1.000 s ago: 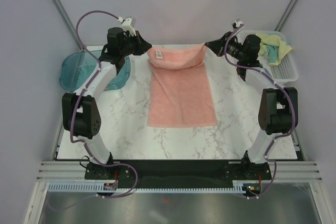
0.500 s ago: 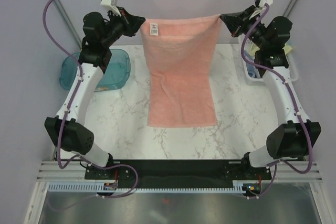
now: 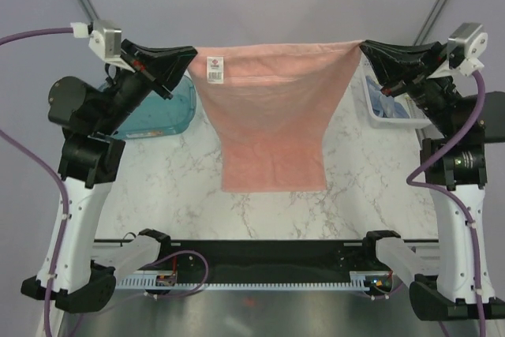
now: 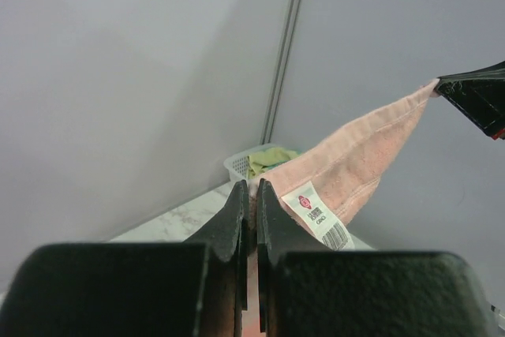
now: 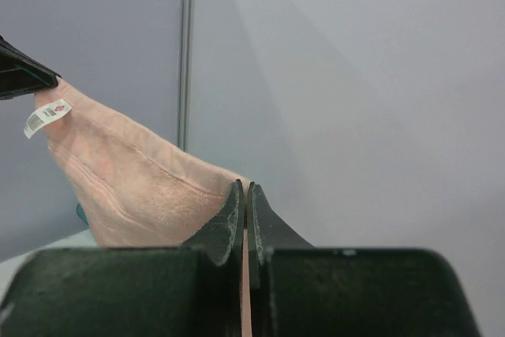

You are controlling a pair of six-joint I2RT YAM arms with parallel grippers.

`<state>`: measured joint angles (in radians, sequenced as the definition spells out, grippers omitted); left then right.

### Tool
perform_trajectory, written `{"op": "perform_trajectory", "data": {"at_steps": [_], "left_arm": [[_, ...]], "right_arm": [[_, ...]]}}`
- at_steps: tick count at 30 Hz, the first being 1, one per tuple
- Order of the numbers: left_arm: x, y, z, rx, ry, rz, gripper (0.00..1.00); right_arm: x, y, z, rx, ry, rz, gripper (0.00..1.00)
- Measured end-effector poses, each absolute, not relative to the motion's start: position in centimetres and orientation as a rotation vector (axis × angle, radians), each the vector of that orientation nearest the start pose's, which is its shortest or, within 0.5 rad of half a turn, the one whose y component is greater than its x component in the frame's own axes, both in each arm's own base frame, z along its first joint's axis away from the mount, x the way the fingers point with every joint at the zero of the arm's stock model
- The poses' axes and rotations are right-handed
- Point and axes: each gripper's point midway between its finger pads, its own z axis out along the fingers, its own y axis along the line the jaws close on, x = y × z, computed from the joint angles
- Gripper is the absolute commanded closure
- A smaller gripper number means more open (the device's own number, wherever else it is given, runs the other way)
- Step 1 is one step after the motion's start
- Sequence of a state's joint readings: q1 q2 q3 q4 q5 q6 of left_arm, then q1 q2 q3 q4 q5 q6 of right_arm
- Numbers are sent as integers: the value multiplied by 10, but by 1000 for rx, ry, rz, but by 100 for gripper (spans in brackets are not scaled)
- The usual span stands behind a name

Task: Fold and stack the towels
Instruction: Flatten out the crumpled towel

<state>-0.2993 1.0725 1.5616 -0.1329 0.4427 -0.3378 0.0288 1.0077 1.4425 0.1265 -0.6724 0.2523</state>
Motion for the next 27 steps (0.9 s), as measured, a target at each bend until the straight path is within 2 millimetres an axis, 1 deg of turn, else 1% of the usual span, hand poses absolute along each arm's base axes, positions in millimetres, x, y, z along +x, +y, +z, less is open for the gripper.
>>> {"op": "perform_trajectory", "data": {"at_steps": [1,3,5,11,13,15,17,19,20,21,25,26,27], "left_arm": [[260,-172,561,378,1216,-814,98],[250,-169,570,385,1188,-810,98],[251,-169,571,385,1186,-808,98],[263,-174,555,380,1269,-820,98],[260,-174,553,381,1286,-830,98],[249,-173,563,385,1267,-846,98],[229,-172,580,401,1223,-874,98],[205,-169,599,421,1166,-903,98],[188,-166,611,430,1129,-918,98],[172,-164,620,438,1097,-931,98],[102,-151,654,487,956,-982,98],[84,-149,663,506,918,-993,98],[72,-147,669,521,892,-1003,98]], "right_arm": [[257,125,575,-513,1023,579,100],[248,124,584,-519,1000,569,100],[248,124,587,-520,1004,569,100],[258,128,580,-505,1066,621,100],[250,130,581,-508,1068,649,100],[235,132,586,-511,1051,670,100],[210,133,597,-521,1009,686,100],[177,134,612,-537,949,691,100],[159,134,622,-546,913,692,100],[145,134,629,-553,883,690,100],[67,134,662,-591,718,675,100],[50,134,669,-599,681,671,100],[36,134,675,-607,650,670,100]]}}
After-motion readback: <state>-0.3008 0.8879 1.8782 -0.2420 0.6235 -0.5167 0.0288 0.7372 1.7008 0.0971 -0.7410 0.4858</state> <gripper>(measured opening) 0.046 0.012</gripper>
